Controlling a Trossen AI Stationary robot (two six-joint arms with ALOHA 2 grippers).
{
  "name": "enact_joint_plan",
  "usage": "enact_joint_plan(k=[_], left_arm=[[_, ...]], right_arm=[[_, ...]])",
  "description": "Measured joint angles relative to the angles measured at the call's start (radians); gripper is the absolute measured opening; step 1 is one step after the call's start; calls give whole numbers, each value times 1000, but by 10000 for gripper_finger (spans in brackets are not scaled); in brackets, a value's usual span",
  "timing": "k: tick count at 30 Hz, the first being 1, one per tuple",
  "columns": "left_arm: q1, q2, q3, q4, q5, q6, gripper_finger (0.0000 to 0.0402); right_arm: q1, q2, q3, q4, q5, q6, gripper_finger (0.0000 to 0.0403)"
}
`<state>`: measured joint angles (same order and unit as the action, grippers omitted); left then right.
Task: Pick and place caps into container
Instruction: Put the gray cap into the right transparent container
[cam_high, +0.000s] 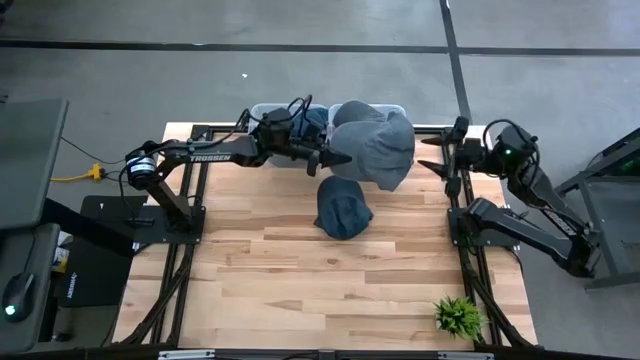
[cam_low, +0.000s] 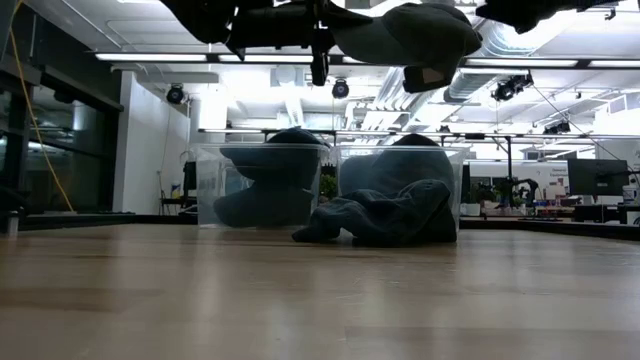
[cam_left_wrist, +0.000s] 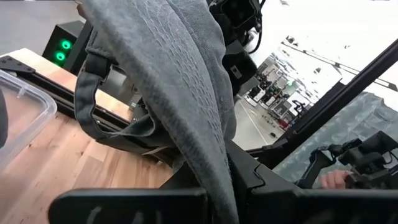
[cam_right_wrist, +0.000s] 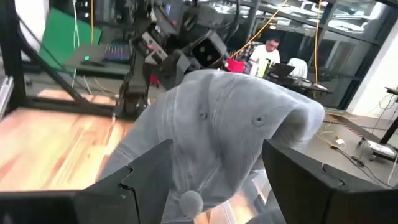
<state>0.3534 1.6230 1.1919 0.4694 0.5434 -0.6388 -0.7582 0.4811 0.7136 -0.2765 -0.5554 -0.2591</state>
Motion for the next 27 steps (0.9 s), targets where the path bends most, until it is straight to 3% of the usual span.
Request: enact_joint_plan(k=[11, 18, 27], left_arm=[[0, 0, 0, -9, -11, 7, 5], [0, 0, 0, -9, -15, 7, 5], [1, 0, 0, -24, -15, 7, 7]], right_arm=[[204, 33, 0, -29, 193, -114, 240], [296, 135, 0, -14, 346, -157, 243], [369, 261, 0, -23, 527, -204, 294]])
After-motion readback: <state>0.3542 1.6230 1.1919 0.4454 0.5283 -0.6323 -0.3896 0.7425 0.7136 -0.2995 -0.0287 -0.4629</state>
